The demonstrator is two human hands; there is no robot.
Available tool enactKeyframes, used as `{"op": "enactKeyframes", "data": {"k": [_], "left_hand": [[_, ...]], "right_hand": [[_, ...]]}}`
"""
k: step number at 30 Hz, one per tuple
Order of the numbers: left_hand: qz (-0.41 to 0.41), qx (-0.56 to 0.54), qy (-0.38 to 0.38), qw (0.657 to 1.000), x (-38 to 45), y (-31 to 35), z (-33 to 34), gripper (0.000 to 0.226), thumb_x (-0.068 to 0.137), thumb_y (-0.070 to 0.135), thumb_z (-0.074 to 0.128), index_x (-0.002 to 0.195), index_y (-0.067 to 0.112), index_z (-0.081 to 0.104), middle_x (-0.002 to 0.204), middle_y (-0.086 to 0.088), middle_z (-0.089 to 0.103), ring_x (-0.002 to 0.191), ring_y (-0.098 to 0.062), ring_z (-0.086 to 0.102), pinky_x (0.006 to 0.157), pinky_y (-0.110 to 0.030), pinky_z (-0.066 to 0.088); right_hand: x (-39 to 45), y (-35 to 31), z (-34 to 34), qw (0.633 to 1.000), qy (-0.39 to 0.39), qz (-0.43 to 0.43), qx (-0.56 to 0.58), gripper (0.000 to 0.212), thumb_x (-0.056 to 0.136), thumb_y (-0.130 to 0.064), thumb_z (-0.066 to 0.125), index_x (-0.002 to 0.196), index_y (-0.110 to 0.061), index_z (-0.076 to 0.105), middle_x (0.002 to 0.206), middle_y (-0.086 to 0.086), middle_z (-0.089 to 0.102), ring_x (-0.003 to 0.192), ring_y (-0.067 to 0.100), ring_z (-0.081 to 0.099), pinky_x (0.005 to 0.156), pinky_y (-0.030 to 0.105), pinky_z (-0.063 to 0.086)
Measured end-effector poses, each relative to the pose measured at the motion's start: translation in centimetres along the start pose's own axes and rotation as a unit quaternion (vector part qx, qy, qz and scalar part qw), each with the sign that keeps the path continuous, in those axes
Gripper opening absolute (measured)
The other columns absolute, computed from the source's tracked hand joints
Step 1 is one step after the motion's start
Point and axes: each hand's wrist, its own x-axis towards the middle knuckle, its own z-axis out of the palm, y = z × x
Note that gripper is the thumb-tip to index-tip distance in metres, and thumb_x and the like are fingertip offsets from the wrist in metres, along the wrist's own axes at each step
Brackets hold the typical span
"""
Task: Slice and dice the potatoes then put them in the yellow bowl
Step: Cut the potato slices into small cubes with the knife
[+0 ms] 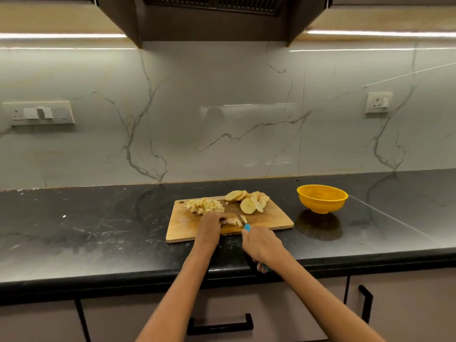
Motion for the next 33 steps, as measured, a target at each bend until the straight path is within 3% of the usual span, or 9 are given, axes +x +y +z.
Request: {"op": "enactKeyframes", "data": {"k": [4, 9, 13, 18, 20, 23, 26, 29, 33], "left_hand": [[-0.001, -0.017, 0.017, 1.0, -0.2, -0.1, -0.1, 0.017, 0.089, 0.003, 0.057, 0.097, 0.002, 0.071, 0.098, -0.011, 0.071, 0.091, -0.019, 0.064, 0.085, -0.027, 0.046], [0.006, -0.022, 0.015, 1.0, -0.1, -0.2, -0.2, 0.015, 0.087, 0.007, 0.061, 0.097, 0.003, 0.072, 0.096, -0.011, 0.071, 0.089, -0.017, 0.064, 0.083, -0.025, 0.045], [0.006, -0.001, 0.002, 1.0, 0.1, -0.2, -0.3, 0.016, 0.088, 0.011, 0.061, 0.097, 0.005, 0.073, 0.095, -0.009, 0.071, 0.087, -0.017, 0.063, 0.078, -0.022, 0.042], [0.026, 0.038, -0.043, 0.998, 0.5, -0.2, -1.0, 0.019, 0.089, 0.016, 0.06, 0.099, 0.006, 0.073, 0.095, -0.01, 0.071, 0.088, -0.02, 0.062, 0.079, -0.027, 0.043], [0.033, 0.049, -0.043, 0.997, 0.3, -0.1, -1.0, 0.02, 0.09, 0.017, 0.059, 0.099, 0.006, 0.073, 0.095, -0.009, 0.071, 0.087, -0.018, 0.062, 0.078, -0.026, 0.044], [0.038, 0.049, -0.025, 0.998, 0.3, -0.2, -0.8, 0.019, 0.09, 0.016, 0.059, 0.099, 0.006, 0.072, 0.096, -0.008, 0.071, 0.088, -0.016, 0.063, 0.079, -0.024, 0.045], [0.036, 0.042, -0.012, 0.998, 0.2, -0.2, -0.6, 0.019, 0.09, 0.014, 0.058, 0.099, 0.005, 0.072, 0.097, -0.008, 0.07, 0.089, -0.017, 0.063, 0.081, -0.027, 0.047], [0.022, 0.025, 0.003, 0.999, 0.0, -0.1, -0.4, 0.018, 0.09, 0.01, 0.057, 0.098, 0.006, 0.072, 0.097, -0.008, 0.071, 0.091, -0.018, 0.063, 0.08, -0.023, 0.045], [-0.028, -0.021, 0.085, 0.996, -0.1, -0.5, -0.9, 0.024, 0.091, 0.001, 0.052, 0.109, 0.004, 0.068, 0.109, -0.01, 0.069, 0.103, -0.019, 0.062, 0.085, -0.012, 0.034]], "right_hand": [[0.1, -0.7, 0.4, 1.0, -0.022, 0.007, 0.018, 0.042, 0.101, -0.036, 0.034, 0.073, -0.007, 0.046, 0.065, 0.006, 0.056, 0.051, 0.017, 0.055, 0.056, 0.028, 0.049], [0.0, -1.0, 0.1, 0.999, -0.046, 0.012, -0.003, 0.041, 0.102, -0.036, 0.032, 0.086, -0.003, 0.051, 0.064, 0.007, 0.058, 0.048, 0.017, 0.056, 0.045, 0.023, 0.045], [-0.3, -1.7, -0.6, 0.994, -0.1, 0.052, -0.003, 0.044, 0.103, -0.032, 0.031, 0.076, 0.0, 0.045, 0.067, 0.013, 0.057, 0.055, 0.022, 0.058, 0.058, 0.03, 0.053], [1.2, -3.0, -1.1, 0.986, -0.156, 0.063, -0.016, 0.033, 0.101, -0.019, 0.034, 0.116, 0.007, 0.046, 0.076, 0.017, 0.056, 0.059, 0.024, 0.057, 0.063, 0.033, 0.054], [1.1, -3.0, -0.9, 0.988, -0.141, 0.037, -0.056, 0.029, 0.1, -0.02, 0.036, 0.115, 0.003, 0.048, 0.081, 0.015, 0.059, 0.069, 0.026, 0.062, 0.072, 0.034, 0.054], [0.7, -2.1, 0.0, 0.977, -0.065, -0.048, -0.196, 0.028, 0.099, -0.022, 0.041, 0.118, -0.006, 0.054, 0.114, 0.012, 0.062, 0.104, 0.028, 0.061, 0.078, 0.031, 0.045], [0.9, -1.6, 0.9, 0.958, -0.003, -0.093, -0.273, 0.027, 0.099, -0.021, 0.044, 0.117, -0.007, 0.058, 0.119, 0.009, 0.061, 0.107, 0.025, 0.06, 0.074, 0.029, 0.043], [1.8, -1.6, 0.5, 0.969, 0.003, -0.084, -0.234, 0.029, 0.101, -0.023, 0.041, 0.116, -0.006, 0.058, 0.117, 0.01, 0.062, 0.105, 0.025, 0.061, 0.074, 0.03, 0.043], [2.0, -0.7, -0.4, 0.986, -0.003, -0.077, -0.151, 0.038, 0.102, -0.033, 0.034, 0.114, -0.005, 0.057, 0.114, 0.011, 0.062, 0.102, 0.025, 0.059, 0.076, 0.031, 0.042]]}}
